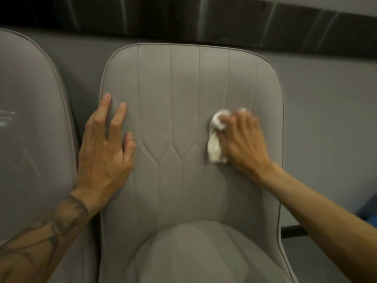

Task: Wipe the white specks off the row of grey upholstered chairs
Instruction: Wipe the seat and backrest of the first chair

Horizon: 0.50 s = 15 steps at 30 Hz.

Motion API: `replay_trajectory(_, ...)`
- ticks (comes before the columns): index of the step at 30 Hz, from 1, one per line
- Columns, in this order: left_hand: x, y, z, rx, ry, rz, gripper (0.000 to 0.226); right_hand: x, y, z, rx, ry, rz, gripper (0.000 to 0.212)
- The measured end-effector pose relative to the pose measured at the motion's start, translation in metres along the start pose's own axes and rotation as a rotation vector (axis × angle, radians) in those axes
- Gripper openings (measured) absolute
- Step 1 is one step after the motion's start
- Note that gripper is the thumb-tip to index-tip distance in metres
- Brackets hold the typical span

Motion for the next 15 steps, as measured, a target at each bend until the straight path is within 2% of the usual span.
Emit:
replay_trajectory(3, 0.002, 0.001, 0.0, -0.002, 0.003, 0.002, 0.06, -0.027, 0.034, -0.021, -0.237, 0.086, 0.359, 0.017)
replay_trajectory(4, 0.002, 0.001, 0.0, -0.001, 0.001, 0.008, 0.061, -0.019, 0.03, -0.019, -0.284, 0.106, 0.416, 0.018)
replay_trajectory(6, 0.0, 0.001, 0.0, -0.002, 0.001, 0.011, 0.061, 0.012, 0.009, 0.0, -0.234, 0.122, 0.339, 0.022)
replay_trajectory(8, 0.0, 0.001, 0.0, -0.002, 0.001, 0.016, 0.06, 0.04, -0.021, 0.019, -0.079, 0.096, 0.118, 0.025)
replay_trajectory(10, 0.001, 0.001, 0.0, -0.004, 0.001, 0.019, 0.061, 0.034, -0.029, 0.02, 0.002, 0.042, -0.04, 0.025)
replay_trajectory(12, 0.001, 0.001, 0.001, -0.009, 0.002, 0.016, 0.061, 0.007, -0.01, 0.006, -0.057, 0.001, 0.024, 0.022)
replay_trajectory(15, 0.001, 0.001, 0.0, -0.022, 0.008, 0.018, 0.06, -0.025, 0.015, -0.014, -0.242, 0.014, 0.326, 0.019)
Point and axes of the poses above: each hand's wrist, its own y-axis towards the middle knuckle, its own z-axis out of the palm, x = y × z, the point moved 7 cm from there along y, towards the middle knuckle, and after that the axes turned 13 degrees about x, right-handed, at the moved point
